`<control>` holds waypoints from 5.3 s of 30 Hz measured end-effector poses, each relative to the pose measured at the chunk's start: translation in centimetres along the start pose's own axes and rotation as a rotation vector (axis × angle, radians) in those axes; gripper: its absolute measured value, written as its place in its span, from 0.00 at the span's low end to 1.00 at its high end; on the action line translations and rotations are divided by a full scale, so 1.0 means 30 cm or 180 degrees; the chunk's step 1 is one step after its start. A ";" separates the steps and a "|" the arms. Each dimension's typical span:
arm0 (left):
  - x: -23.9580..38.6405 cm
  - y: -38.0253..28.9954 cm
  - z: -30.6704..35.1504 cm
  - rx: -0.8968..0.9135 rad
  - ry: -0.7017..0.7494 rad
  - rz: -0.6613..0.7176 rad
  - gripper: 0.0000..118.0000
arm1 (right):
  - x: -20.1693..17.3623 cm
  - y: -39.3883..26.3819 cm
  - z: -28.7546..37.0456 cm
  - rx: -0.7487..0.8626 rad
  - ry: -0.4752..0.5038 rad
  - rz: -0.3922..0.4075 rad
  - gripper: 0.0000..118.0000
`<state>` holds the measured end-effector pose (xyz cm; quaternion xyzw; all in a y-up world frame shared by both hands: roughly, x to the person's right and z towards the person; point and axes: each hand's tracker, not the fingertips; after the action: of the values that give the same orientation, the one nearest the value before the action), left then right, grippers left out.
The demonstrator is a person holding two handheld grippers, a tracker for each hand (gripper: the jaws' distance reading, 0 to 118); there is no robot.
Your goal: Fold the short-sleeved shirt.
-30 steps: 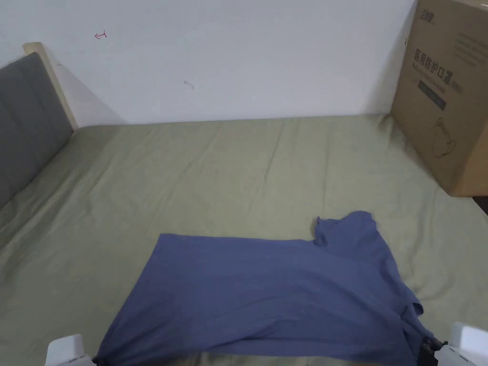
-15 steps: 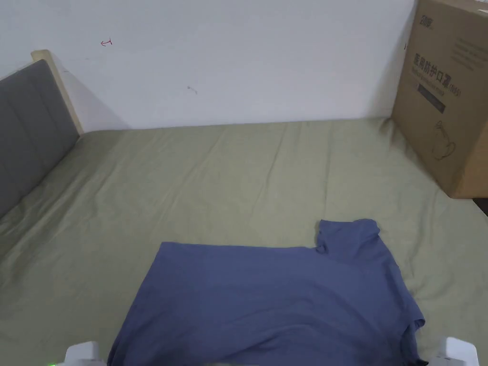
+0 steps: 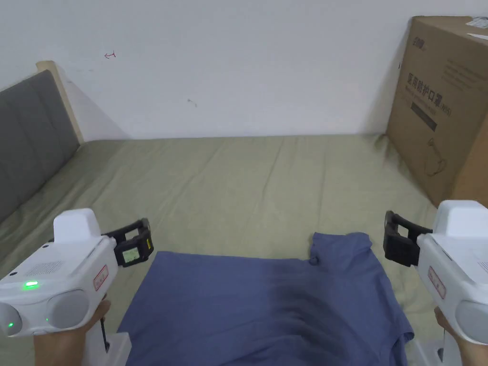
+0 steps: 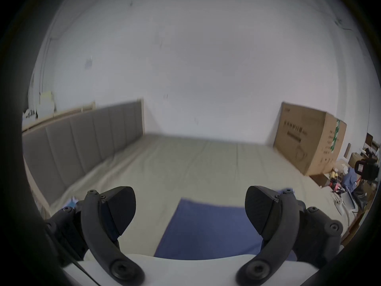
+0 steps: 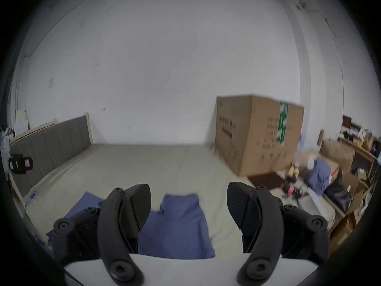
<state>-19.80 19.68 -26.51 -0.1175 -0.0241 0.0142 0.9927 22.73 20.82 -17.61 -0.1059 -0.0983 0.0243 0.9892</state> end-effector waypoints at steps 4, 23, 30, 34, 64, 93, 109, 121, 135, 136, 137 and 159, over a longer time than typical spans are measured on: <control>0.054 0.029 0.031 0.0421 -0.0200 -0.0073 0.43 | -0.053 0.027 0.022 0.0201 -0.0155 0.0171 0.57; 0.020 -0.050 -0.548 -0.0989 -0.0577 0.0097 0.00 | -0.063 -0.021 -0.200 0.0010 -0.0174 0.0184 0.00; -0.066 -0.193 -0.925 -0.1731 -0.0474 -0.0011 0.00 | -0.057 -0.068 -0.401 -0.0237 -0.0224 0.0261 0.00; -0.098 -0.293 -1.069 -0.2152 -0.0292 -0.0014 0.52 | -0.059 -0.104 -0.498 -0.0367 -0.0231 0.0297 0.00; -0.106 -0.312 -0.924 -0.1869 -0.0474 0.0083 0.00 | 0.181 -0.552 -0.999 -0.2326 -0.0051 -0.0072 0.86; -0.196 0.119 -0.575 -0.0997 -0.0347 0.0380 0.00 | 0.105 0.103 -0.582 -0.0538 0.0270 0.0228 0.02; -0.190 0.864 -0.512 0.0166 -0.0044 0.0174 0.00 | 0.062 0.800 -0.580 0.0716 0.0400 -0.0206 0.02; -0.131 0.936 -0.734 0.0362 0.0039 0.0195 0.00 | 0.091 0.877 -0.785 0.0759 0.0366 -0.0289 0.02; -0.099 0.342 -0.990 -0.0540 0.0003 -0.0003 0.00 | 0.110 0.325 -0.964 -0.0197 0.0447 -0.0349 0.02; -0.103 0.299 -0.989 -0.0616 0.0005 -0.0007 0.00 | 0.111 0.284 -0.961 -0.0251 0.0469 -0.0377 0.02; -0.108 0.262 -0.985 -0.0679 0.0012 -0.0008 0.00 | 0.112 0.245 -0.957 -0.0328 0.0476 -0.0394 0.02; -0.331 -0.437 -0.303 -0.1626 0.0113 0.0341 0.00 | 0.136 -0.377 -0.247 -0.1093 0.0635 -0.0866 0.02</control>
<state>-28.96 4.50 -32.72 -0.3656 -0.0032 0.0581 0.9289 28.53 8.54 -21.50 -0.2602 -0.0161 -0.1368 0.9557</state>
